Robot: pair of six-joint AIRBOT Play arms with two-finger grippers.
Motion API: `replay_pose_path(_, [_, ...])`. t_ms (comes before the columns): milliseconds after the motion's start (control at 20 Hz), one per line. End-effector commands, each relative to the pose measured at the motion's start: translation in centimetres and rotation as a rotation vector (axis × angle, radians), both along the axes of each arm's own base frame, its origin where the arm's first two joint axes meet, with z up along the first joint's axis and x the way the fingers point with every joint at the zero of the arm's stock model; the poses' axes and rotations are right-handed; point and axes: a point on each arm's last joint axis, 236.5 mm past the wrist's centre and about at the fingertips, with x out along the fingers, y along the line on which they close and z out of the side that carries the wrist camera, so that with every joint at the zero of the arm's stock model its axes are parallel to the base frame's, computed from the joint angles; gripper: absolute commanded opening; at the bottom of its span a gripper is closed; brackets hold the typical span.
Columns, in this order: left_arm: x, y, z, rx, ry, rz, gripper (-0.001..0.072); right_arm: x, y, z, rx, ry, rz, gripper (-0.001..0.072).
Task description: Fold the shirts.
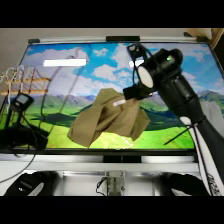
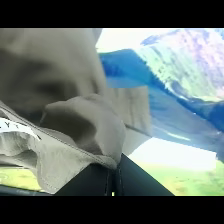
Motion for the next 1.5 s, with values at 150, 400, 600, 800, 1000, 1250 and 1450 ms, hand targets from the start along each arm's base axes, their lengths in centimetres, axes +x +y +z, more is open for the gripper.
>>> replay_pose_path(150, [-10.6,-4.0,-1.2,-0.053,0.198,-0.35,0.0041,1.3,-2.4,0.0,0.019,0.014,-0.002,0.0062])
replay_pose_path(400, [-13.3,-3.8,-1.7,0.007,0.237,-0.425,0.0041,0.3,-0.5,-0.4,0.06,0.056,0.095,0.0062])
replay_pose_path(600, [-12.5,-2.5,-3.6,0.089,0.237,-0.394,0.0041,-1.1,1.7,-0.3,0.141,0.104,0.163,0.0062])
replay_pose_path(800, [-10.3,-2.0,-5.1,0.118,0.164,-0.34,0.0041,-1.9,2.1,0.4,0.174,0.106,0.175,0.0062])
replay_pose_path(1000, [-9.5,-2.3,-4.9,0.11,0.128,-0.333,0.0041,-3.3,2.7,0.2,0.186,0.156,0.218,0.0062])
replay_pose_path(1250, [-9.4,-2.6,-4.8,0.103,0.116,-0.349,0.0041,-4.1,3.0,0.1,0.102,0.146,0.27,0.0062])
replay_pose_path(1450, [-9.7,-3.2,-5.6,0.118,0.143,-0.403,0.004,-3.8,3.2,0.2,0.062,0.113,0.287,0.0062])
